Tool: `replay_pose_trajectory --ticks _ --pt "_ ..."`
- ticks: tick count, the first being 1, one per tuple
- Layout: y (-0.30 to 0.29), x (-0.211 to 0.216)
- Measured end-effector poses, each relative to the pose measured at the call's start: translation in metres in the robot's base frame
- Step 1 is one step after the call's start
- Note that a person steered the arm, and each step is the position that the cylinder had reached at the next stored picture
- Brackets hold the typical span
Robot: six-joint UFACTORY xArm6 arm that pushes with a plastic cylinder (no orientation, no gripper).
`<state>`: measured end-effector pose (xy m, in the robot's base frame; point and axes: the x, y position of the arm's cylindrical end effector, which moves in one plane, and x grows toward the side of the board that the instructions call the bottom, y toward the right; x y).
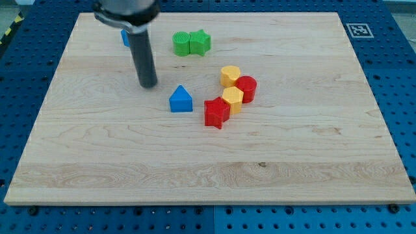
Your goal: Push the blue cube slightly down
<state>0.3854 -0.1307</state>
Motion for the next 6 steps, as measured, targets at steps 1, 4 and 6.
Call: replay_pose_trajectory --ticks 1,4,6 --pt "-0.045 -0.063" --pt "-0.031 -0.130" --pt "0.013 -0.050"
